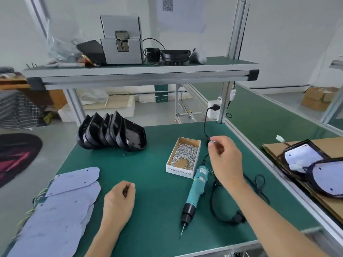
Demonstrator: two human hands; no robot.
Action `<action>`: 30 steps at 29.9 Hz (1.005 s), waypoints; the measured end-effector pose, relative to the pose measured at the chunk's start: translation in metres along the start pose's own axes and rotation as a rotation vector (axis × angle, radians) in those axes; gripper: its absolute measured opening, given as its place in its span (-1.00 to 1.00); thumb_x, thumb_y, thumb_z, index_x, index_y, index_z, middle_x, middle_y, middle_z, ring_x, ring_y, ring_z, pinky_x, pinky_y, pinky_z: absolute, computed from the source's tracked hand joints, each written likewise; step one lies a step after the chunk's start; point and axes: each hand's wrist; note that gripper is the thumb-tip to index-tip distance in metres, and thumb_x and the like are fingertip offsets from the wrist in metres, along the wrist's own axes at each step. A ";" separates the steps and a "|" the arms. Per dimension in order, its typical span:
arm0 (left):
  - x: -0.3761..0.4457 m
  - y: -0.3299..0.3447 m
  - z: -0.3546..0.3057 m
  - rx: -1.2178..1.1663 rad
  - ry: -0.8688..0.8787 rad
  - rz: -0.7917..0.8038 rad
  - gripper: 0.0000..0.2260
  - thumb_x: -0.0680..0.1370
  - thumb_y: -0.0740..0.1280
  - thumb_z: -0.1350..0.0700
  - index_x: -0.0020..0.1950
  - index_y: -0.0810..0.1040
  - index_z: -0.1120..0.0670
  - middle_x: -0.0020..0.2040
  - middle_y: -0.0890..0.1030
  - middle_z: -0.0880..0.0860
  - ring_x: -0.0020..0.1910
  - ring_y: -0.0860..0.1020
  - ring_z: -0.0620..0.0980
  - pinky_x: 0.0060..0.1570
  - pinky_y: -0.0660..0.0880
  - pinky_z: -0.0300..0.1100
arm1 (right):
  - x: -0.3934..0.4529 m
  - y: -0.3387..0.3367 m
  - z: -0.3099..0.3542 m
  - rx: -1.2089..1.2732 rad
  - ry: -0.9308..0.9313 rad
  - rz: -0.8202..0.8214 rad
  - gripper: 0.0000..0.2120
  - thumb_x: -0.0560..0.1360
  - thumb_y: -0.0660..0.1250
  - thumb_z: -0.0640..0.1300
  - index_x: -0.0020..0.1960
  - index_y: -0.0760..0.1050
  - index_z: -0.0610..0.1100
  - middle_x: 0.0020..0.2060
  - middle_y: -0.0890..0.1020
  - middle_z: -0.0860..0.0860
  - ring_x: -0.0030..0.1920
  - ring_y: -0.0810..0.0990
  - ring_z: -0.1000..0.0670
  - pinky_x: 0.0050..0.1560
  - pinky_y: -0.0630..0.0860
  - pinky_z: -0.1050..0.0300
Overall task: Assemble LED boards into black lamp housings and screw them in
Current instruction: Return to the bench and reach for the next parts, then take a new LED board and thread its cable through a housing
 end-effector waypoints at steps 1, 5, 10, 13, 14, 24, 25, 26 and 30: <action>0.000 -0.001 -0.001 -0.005 -0.002 0.000 -0.72 0.64 0.33 0.06 -0.29 0.50 -0.02 -0.44 0.50 -0.08 -0.45 0.37 -0.11 -0.38 0.35 -0.22 | -0.005 0.021 0.011 0.031 -0.012 0.083 -0.91 0.63 0.37 -0.15 0.09 0.61 0.00 -0.08 0.63 0.18 -0.05 0.59 0.18 -0.05 0.43 0.46; 0.000 -0.001 -0.001 -0.012 0.006 -0.024 -0.72 0.63 0.34 0.07 -0.29 0.50 0.01 -0.41 0.51 -0.03 -0.43 0.37 -0.09 -0.39 0.34 -0.28 | -0.019 0.100 0.038 0.012 -0.062 0.435 -0.89 0.64 0.34 -0.10 0.04 0.64 -0.03 -0.13 0.67 0.14 -0.11 0.63 0.11 0.00 0.56 0.17; 0.001 0.001 0.001 -0.056 0.021 -0.018 -0.72 0.61 0.35 0.08 -0.31 0.47 0.01 -0.41 0.48 -0.06 -0.42 0.35 -0.11 -0.35 0.37 -0.28 | -0.014 0.178 0.055 -0.122 -0.029 0.717 -0.66 0.66 0.30 -0.02 0.40 0.55 -0.07 0.25 0.63 0.02 0.23 0.61 -0.06 0.25 0.54 -0.03; 0.002 0.002 0.005 -0.065 0.042 -0.030 -0.71 0.61 0.35 0.06 -0.31 0.46 0.02 -0.37 0.51 -0.01 -0.42 0.35 -0.12 -0.35 0.37 -0.26 | -0.005 0.212 0.057 -0.207 -0.033 0.763 -0.50 0.69 0.26 -0.03 0.60 0.32 -0.09 0.54 0.40 -0.03 0.44 0.49 -0.17 0.39 0.47 -0.12; 0.002 0.002 0.006 -0.067 0.048 -0.031 -0.71 0.61 0.35 0.06 -0.30 0.46 0.02 -0.36 0.51 -0.01 -0.42 0.36 -0.12 -0.35 0.37 -0.26 | -0.002 0.222 0.057 -0.234 -0.041 0.757 -0.48 0.70 0.25 -0.05 0.63 0.27 -0.09 0.57 0.35 -0.04 0.45 0.48 -0.20 0.38 0.48 -0.14; 0.005 0.005 0.012 -0.098 0.069 -0.043 -0.70 0.61 0.34 -0.01 -0.32 0.44 -0.04 -0.38 0.50 -0.14 -0.39 0.42 -0.11 -0.36 0.37 -0.33 | 0.019 0.275 0.047 -0.486 -0.182 0.655 -0.85 0.71 0.26 -0.08 0.12 0.49 -0.17 0.06 0.54 -0.10 -0.07 0.59 -0.20 -0.18 0.48 -0.02; 0.005 0.005 0.012 -0.100 0.070 -0.046 -0.70 0.60 0.33 -0.02 -0.33 0.42 -0.06 -0.38 0.50 -0.15 -0.39 0.42 -0.11 -0.36 0.36 -0.35 | 0.020 0.276 0.046 -0.492 -0.198 0.635 -0.82 0.71 0.25 -0.09 0.00 0.47 -0.17 0.01 0.53 -0.10 -0.14 0.54 -0.18 -0.21 0.43 -0.01; 0.005 0.005 0.012 -0.101 0.072 -0.047 -0.70 0.59 0.32 -0.05 -0.33 0.40 -0.08 -0.38 0.50 -0.17 -0.38 0.42 -0.11 -0.35 0.35 -0.37 | 0.021 0.275 0.044 -0.489 -0.209 0.621 -0.78 0.72 0.25 -0.09 -0.07 0.43 -0.17 -0.04 0.52 -0.10 -0.18 0.49 -0.17 -0.23 0.38 0.00; 0.005 0.004 0.013 -0.099 0.090 -0.059 -0.69 0.56 0.26 -0.13 -0.32 0.42 -0.02 -0.39 0.49 -0.16 -0.38 0.41 -0.10 -0.36 0.34 -0.35 | 0.023 0.257 0.037 -0.492 -0.261 0.569 -0.68 0.71 0.27 -0.07 -0.19 0.35 -0.14 -0.19 0.40 -0.01 -0.26 0.44 -0.16 -0.26 0.30 0.01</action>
Point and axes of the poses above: each hand's wrist, its own x-axis towards the middle knuckle, its own y-axis out of the palm, z = x × y
